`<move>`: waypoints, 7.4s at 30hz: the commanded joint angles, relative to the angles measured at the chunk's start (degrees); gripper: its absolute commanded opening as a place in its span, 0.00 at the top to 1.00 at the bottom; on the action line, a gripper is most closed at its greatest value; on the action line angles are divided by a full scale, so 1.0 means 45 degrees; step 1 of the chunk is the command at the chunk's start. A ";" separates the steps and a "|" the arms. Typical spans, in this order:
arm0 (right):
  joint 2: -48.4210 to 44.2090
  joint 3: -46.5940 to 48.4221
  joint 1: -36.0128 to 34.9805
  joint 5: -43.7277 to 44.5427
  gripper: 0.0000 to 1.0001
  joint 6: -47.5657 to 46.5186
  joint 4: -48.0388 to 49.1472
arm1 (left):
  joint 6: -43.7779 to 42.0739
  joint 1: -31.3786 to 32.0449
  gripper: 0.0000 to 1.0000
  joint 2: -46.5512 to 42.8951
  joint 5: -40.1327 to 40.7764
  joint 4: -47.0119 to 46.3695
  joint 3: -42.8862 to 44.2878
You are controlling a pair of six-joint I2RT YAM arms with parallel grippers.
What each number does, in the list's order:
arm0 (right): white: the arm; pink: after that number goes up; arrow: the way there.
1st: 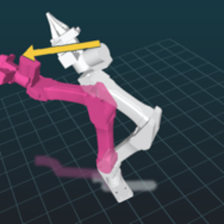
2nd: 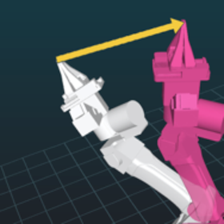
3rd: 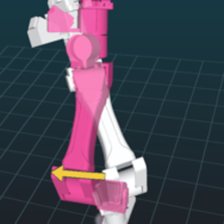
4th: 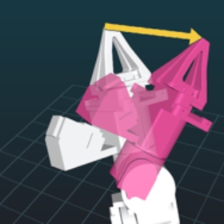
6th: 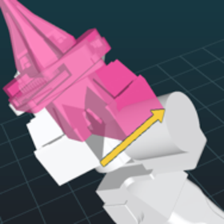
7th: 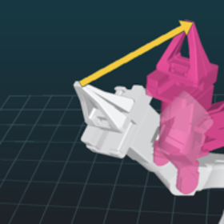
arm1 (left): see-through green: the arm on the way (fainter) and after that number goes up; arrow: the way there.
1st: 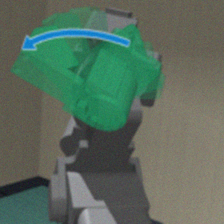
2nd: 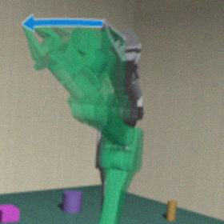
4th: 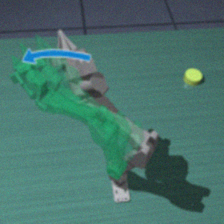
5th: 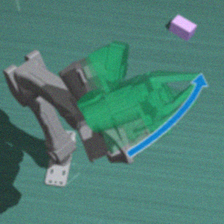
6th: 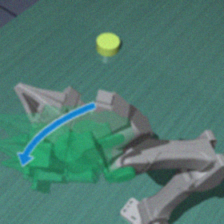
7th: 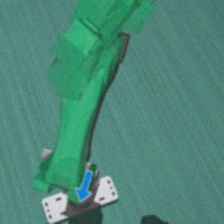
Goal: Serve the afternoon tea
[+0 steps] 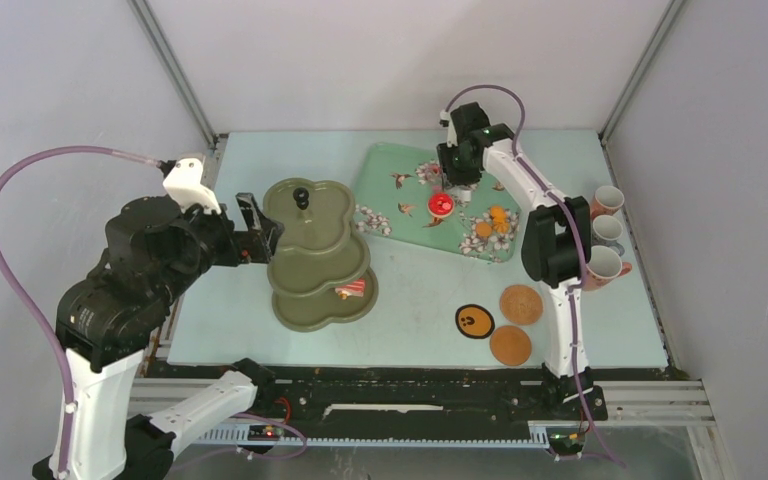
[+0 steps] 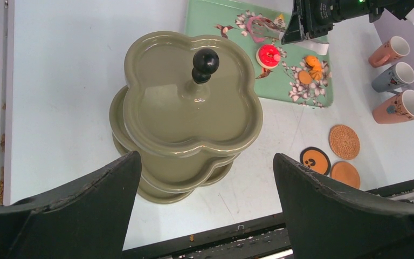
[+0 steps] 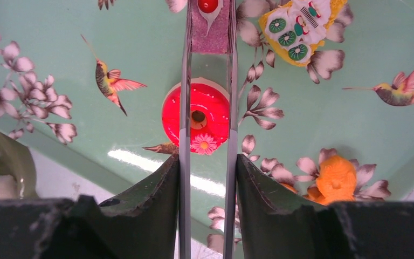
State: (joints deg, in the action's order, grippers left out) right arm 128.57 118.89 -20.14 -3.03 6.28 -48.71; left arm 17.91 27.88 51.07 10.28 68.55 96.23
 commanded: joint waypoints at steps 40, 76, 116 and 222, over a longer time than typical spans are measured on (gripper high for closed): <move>-1.1609 -1.4083 -0.1239 -0.9086 1.00 0.5569 0.5041 | 0.1586 0.0020 0.00 -0.0610 -0.0241 -0.1769 -0.0856; -0.7911 -1.5151 -0.8877 -0.1278 0.90 0.5683 1.4115 | 0.3333 0.0035 0.00 -0.1652 -0.0121 -0.1374 -0.1452; -1.0977 -1.6770 -0.7863 -0.5407 0.59 0.5235 1.0753 | 0.2930 0.0025 0.00 -0.1508 -0.0392 -0.1795 -0.1721; -0.3639 -0.9052 0.4971 -1.1302 0.56 0.6390 0.5404 | -0.1168 0.0017 0.00 0.0924 0.0081 -0.2209 0.0470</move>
State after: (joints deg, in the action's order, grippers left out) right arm 112.12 78.17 2.85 -50.26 31.81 -29.08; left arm 13.47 27.88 55.70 11.35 60.49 96.99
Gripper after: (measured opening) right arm 0.450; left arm 0.996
